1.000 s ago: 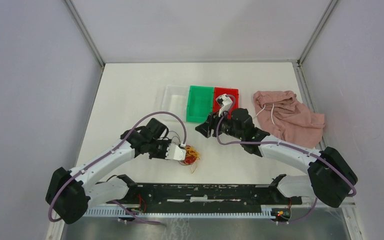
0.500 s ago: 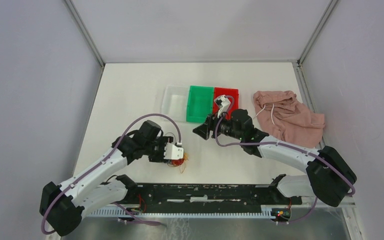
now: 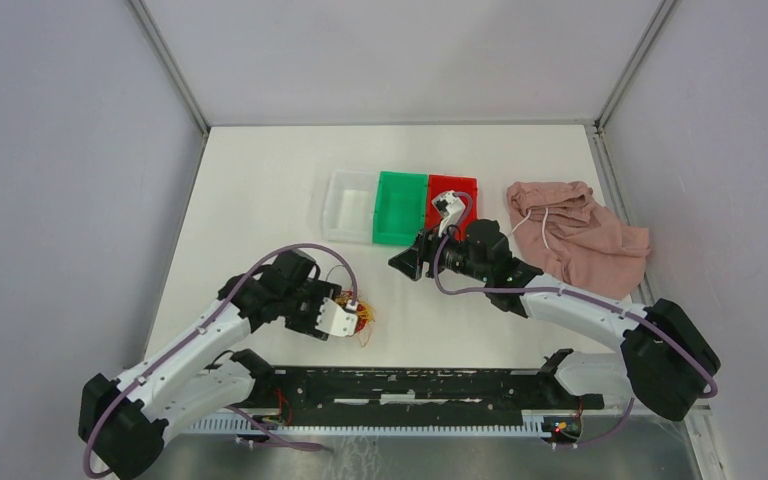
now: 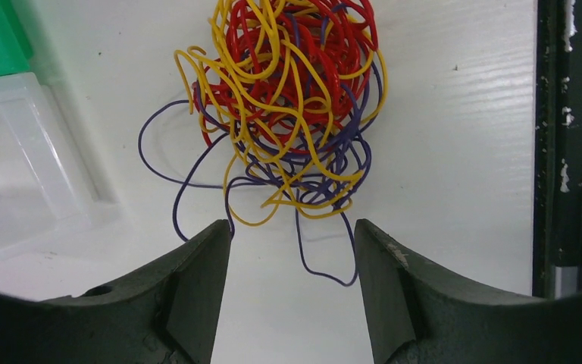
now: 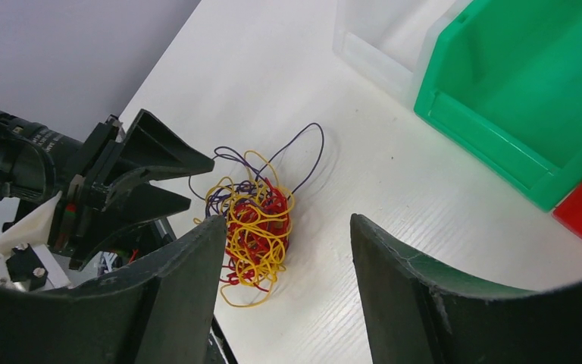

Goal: Untangle the cables
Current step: Untie the cable.

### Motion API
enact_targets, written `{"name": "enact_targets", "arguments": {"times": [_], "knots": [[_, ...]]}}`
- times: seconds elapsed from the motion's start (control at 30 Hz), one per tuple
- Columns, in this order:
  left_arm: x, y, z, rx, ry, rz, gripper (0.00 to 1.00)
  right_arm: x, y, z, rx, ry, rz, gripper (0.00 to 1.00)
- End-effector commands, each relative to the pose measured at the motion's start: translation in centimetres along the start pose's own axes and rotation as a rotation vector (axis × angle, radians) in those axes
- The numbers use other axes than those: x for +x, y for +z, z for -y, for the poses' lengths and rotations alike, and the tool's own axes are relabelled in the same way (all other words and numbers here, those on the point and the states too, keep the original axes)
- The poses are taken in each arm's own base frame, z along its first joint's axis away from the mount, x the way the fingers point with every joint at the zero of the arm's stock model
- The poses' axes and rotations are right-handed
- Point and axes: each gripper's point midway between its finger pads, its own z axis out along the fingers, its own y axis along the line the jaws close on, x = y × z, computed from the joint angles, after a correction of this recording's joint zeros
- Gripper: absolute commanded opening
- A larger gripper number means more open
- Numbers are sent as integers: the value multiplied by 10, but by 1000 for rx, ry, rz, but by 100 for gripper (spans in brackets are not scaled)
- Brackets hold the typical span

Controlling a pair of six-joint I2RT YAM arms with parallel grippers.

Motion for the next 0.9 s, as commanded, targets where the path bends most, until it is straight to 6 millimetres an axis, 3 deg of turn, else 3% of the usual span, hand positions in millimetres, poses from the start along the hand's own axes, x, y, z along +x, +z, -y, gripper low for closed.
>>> {"name": "enact_targets", "arguments": {"times": [0.0,0.1,0.4,0.5,0.57,0.7,0.8,0.87], "knots": [[11,-24,9,61,85,-70,69,-13,-1,-8,-28,-25,48,67],[24,-27,20,93,93,-106,71,-12,2,-9,-39,-12,45,67],[37,4,3,-4,45,-123,72,-16,0,-12,-45,-1,57,65],[46,16,-2,-44,54,-148,67,-18,-1,-13,-44,3,63,64],[50,21,-10,-87,67,-161,60,-20,-2,-14,-44,4,66,64],[47,21,-26,-150,62,-149,34,-20,-3,-14,-43,11,68,63],[28,7,-40,-189,30,-77,14,-20,-3,-16,-51,18,71,63],[3,-12,-51,-216,-4,14,6,-20,-2,-18,-66,20,74,65]]}}
